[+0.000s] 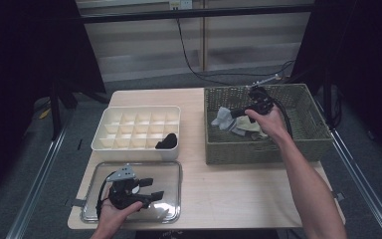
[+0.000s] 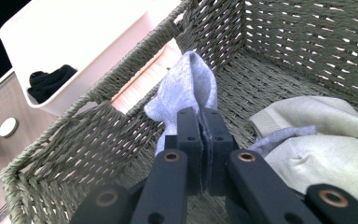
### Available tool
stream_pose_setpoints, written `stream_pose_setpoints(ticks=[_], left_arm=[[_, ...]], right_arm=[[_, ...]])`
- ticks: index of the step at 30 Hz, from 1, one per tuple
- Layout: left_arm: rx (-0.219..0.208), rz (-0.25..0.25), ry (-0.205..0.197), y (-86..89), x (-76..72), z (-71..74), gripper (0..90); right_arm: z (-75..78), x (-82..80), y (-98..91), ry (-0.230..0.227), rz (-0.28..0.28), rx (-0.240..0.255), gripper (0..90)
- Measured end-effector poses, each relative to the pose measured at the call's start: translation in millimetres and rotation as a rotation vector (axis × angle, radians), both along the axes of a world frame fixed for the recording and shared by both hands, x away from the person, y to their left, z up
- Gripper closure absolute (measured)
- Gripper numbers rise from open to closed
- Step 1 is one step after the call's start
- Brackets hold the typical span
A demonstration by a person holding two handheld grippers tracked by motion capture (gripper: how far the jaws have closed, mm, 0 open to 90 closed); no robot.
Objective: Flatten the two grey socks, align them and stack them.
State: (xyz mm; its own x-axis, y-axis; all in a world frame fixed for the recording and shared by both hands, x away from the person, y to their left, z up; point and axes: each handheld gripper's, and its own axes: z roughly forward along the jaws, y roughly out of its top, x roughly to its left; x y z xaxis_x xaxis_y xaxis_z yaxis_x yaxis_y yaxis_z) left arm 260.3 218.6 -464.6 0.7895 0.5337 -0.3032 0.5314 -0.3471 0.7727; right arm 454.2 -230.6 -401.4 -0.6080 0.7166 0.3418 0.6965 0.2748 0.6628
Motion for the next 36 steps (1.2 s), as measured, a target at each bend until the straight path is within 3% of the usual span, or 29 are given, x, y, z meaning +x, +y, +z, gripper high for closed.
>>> stream_pose_setpoints(ticks=[13,36], left_arm=[[-0.005,0.001,-0.001,-0.3,-0.8,0.0,30.8],[-0.009,-0.008,-0.005,-0.8,-1.0,0.5,33.2]], right_arm=[[15.5,-17.8,-10.6,-0.054,-0.024,0.066,87.9],[28.0,-49.2,-17.2,-0.129,-0.037,0.154,87.9]])
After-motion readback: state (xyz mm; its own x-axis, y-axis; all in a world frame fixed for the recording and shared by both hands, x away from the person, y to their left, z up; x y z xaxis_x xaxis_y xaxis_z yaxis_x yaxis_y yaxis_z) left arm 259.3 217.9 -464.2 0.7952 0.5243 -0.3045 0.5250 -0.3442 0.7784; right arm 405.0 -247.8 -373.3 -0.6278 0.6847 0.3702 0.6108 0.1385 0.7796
